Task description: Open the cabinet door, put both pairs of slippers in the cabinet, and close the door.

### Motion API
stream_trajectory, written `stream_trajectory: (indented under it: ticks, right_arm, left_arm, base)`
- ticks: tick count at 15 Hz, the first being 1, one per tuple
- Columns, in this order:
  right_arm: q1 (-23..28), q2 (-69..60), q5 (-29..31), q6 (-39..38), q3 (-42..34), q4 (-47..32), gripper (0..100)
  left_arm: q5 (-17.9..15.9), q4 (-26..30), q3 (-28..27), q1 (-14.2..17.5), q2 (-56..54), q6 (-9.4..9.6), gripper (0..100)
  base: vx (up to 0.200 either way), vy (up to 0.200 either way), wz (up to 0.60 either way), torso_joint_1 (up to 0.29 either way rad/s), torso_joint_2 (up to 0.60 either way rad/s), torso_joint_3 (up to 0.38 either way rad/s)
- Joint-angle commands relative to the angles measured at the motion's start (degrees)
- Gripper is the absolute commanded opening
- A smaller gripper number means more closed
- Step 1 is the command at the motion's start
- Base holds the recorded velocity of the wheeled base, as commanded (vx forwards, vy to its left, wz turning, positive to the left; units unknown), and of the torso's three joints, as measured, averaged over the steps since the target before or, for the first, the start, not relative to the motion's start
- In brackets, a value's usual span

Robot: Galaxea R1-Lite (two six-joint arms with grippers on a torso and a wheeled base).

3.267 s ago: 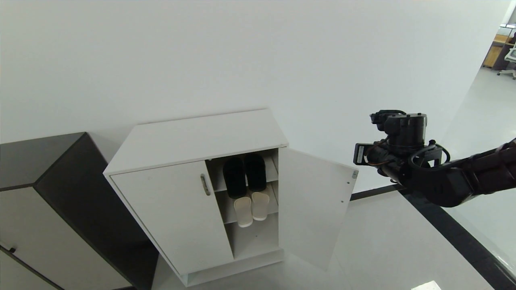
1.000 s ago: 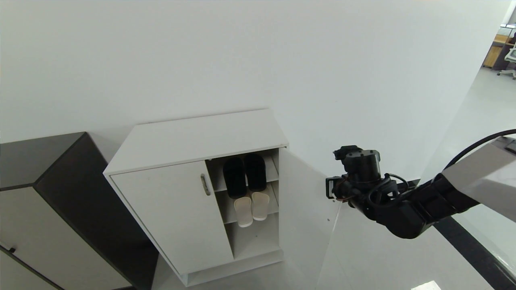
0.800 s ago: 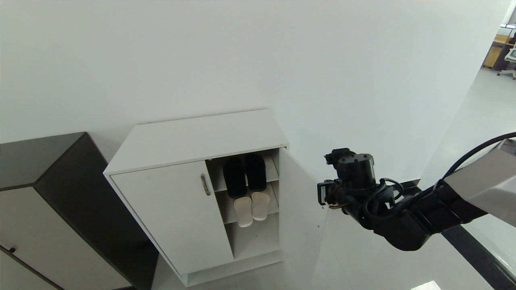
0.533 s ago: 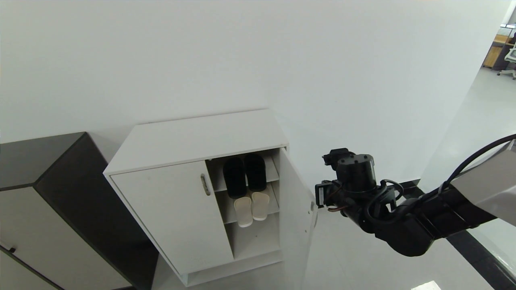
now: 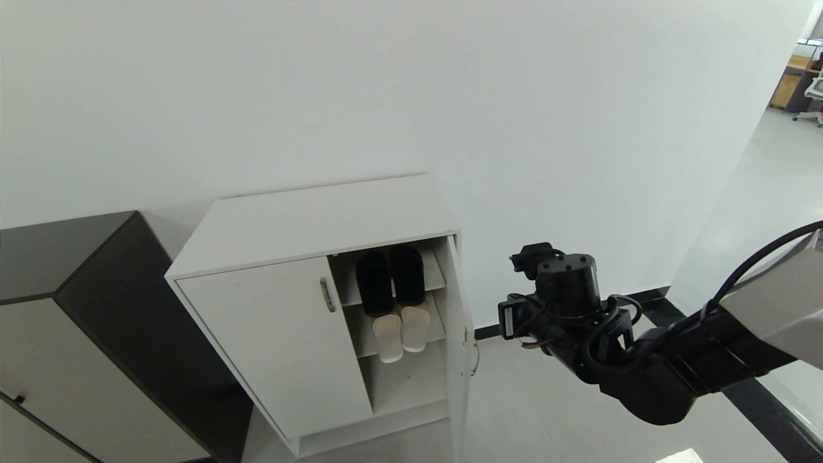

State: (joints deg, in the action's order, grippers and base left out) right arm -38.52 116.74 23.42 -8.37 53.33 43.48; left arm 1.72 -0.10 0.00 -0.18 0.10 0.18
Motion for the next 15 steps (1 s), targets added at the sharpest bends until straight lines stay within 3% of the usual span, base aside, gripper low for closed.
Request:
stream_trajectory:
  ticks: [1,5,9,15]
  right_arm:
    - [-0.4,0.1,0.0,0.0,-0.4,0.0,0]
    - [-0.8,2.1,-0.1,-0.2,-0.3,0.5,0]
    - [-2.1,10.4,-0.7,0.1,1.7,10.6,0]
    - [-3.2,14.4,-2.7,-1.1,7.3,11.2,0]
  left_arm:
    - [0.0,0.0,0.0,0.0,0.0,-0.01,0]
    - [0.0,0.0,0.0,0.0,0.0,-0.01,0]
    - [0.0,0.0,0.0,0.0,0.0,-0.01,0]
    - [0.0,0.0,0.0,0.0,0.1,-0.01,0]
  base:
    - [0.0,0.0,0.0,0.0,0.0,0.0]
    - [0.0,0.0,0.0,0.0,0.0,0.0]
    - [0.0,0.0,0.0,0.0,0.0,0.0]
    - [0.0,0.0,0.0,0.0,0.0,0.0]
